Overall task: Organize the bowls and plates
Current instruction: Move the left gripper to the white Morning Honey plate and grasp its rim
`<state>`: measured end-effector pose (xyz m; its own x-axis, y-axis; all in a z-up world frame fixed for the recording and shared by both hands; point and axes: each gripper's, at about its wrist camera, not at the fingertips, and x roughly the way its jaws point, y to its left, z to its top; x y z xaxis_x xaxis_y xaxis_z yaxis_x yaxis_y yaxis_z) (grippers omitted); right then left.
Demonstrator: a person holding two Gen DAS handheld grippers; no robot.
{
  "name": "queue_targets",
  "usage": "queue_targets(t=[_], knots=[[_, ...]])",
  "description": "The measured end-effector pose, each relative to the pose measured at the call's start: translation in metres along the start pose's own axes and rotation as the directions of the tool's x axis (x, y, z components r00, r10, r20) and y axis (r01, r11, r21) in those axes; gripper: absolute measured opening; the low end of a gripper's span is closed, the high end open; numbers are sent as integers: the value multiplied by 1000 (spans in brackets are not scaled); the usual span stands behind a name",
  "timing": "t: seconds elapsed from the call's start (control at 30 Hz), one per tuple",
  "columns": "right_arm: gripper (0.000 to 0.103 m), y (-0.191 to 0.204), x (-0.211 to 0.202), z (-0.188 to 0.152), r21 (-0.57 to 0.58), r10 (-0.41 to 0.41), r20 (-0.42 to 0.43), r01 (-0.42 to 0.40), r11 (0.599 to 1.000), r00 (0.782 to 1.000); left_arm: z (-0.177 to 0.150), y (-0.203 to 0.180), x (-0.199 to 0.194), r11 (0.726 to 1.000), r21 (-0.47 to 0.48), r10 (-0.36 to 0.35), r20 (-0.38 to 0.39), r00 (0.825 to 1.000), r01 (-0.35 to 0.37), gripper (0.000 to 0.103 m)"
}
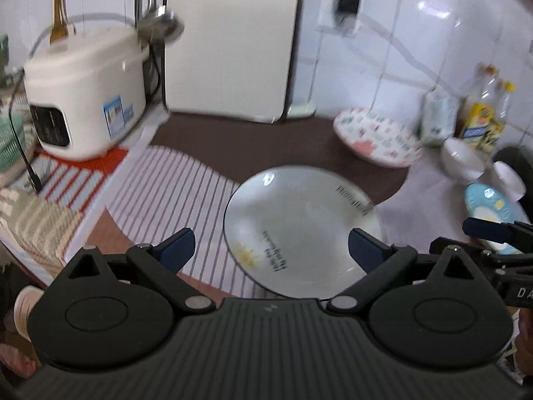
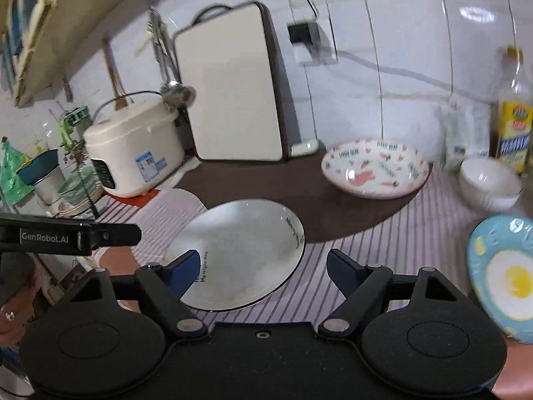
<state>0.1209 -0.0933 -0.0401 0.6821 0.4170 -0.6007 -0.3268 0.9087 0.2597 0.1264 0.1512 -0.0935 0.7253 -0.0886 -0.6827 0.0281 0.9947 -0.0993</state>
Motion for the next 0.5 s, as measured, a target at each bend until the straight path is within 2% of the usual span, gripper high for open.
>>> queue_targets(t=[0.13,0.2,0.27,0.4,0.5], knots=[[77,-9,34,-8,29,-23,-48,24,999,999,-5,14,40,999,-36,32,-83,996,-35,92],[64,-15,48,-13,47,-21,-79,24,999,997,-7,20,55,997,-44,58,-102,993,-63,81],[58,-20,60,-17,62,-9,-107,15,998,994,-9,26,68,995,-46,82,-129,988,-89,70],[47,-25,77,-21,93,15,-133,-2,996,991,-10,35,86,996,-59,55,-168,984,-66,60],[44,-27,86,-22,108,28,-143,-13,994,989,-11,37,94,996,-62,47,-187,981,-60,52]])
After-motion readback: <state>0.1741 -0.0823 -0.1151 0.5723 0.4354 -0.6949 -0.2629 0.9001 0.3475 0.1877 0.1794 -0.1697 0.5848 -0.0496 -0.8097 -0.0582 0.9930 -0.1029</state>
